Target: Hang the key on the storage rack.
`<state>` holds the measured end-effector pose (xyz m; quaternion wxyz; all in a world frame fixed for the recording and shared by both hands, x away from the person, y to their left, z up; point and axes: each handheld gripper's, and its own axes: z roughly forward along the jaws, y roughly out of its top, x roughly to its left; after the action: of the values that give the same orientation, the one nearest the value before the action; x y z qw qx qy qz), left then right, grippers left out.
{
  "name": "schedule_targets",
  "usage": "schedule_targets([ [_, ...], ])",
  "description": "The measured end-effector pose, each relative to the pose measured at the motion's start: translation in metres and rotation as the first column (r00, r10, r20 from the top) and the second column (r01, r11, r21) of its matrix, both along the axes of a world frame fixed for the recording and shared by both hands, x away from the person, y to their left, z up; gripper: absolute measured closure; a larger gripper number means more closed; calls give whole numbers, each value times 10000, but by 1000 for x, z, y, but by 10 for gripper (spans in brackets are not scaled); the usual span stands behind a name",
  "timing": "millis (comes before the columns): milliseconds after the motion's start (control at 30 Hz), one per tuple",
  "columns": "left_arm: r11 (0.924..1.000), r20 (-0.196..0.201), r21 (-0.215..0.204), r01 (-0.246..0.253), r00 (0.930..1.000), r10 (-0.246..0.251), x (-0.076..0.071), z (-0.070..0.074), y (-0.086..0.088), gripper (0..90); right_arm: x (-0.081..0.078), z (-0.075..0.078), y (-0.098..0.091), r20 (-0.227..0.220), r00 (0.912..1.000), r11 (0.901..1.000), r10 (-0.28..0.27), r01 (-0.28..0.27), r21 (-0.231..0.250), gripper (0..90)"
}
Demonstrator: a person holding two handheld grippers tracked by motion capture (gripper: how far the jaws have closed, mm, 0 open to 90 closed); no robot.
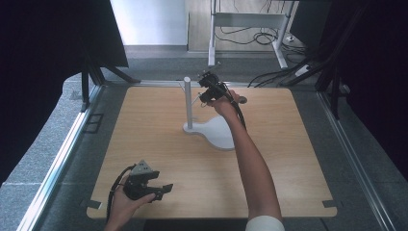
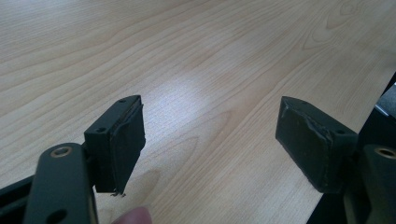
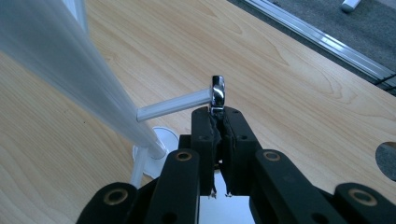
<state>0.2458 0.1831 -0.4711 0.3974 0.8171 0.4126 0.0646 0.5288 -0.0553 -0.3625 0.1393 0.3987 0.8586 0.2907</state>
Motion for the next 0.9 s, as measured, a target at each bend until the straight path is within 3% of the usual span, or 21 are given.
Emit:
schedule_targets([
  [367, 10000, -22, -11, 1, 10000, -1, 0, 0, -1, 244, -7, -3, 6, -1, 9997, 9997, 246, -246, -59, 828],
  [533, 10000, -34, 58, 32, 10000, -32, 0, -1, -2, 244, -15, -7, 6, -2, 9980, 9980, 631, -631, -71, 788],
  [900, 9998, -59, 163, 132, 9999, -131, -1, -2, -7, 244, -42, -4, -10, 432, 9958, 9960, 804, -819, 349, 592],
])
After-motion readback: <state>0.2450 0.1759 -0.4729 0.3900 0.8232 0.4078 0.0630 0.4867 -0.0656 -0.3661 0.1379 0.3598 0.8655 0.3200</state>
